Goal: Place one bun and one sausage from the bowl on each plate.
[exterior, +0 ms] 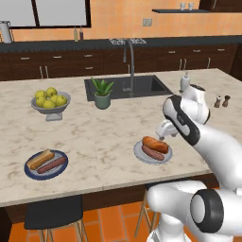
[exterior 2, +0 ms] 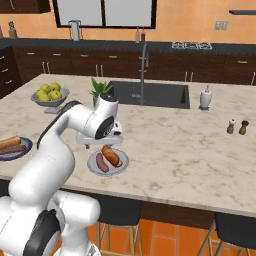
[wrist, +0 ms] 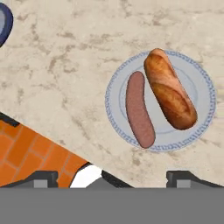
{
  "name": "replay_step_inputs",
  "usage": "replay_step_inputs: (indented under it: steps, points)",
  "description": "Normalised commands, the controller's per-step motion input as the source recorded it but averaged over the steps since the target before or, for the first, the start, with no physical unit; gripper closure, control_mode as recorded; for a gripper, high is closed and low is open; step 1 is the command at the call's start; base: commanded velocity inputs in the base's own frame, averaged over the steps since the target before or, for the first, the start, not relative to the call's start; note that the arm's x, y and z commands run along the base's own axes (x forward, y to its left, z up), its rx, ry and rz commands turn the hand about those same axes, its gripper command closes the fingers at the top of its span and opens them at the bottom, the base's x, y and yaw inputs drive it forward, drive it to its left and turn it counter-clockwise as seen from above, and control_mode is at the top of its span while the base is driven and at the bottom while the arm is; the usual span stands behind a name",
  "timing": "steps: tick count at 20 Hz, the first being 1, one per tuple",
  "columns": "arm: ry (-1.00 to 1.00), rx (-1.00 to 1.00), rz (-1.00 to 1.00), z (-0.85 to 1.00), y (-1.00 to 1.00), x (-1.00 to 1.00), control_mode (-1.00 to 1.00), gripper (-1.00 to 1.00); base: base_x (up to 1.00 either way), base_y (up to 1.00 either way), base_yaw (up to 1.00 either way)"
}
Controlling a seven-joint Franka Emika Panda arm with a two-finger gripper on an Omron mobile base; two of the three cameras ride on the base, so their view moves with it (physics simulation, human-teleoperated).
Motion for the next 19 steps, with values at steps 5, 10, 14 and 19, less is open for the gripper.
replay_step_inputs:
  steps: [5,10,14,19]
  points:
    - [-0.08,0.10,-0.07,0.71,-0.32,-0.81,-1.00,-1.00,0.00,0.00,0.00]
    - [-0.09,0.09,-0.15,0.79,0.04,-1.00,-1.00,-1.00,0.00,0.00,0.00]
    - [-0.05,0.01,-0.12,0.81,0.21,-0.99,-1.00,-1.00,0.00,0.00,0.00]
    - [-0.01,0.00,-0.06,0.65,0.52,-0.87,-1.00,-1.00,0.00,0.00,0.00]
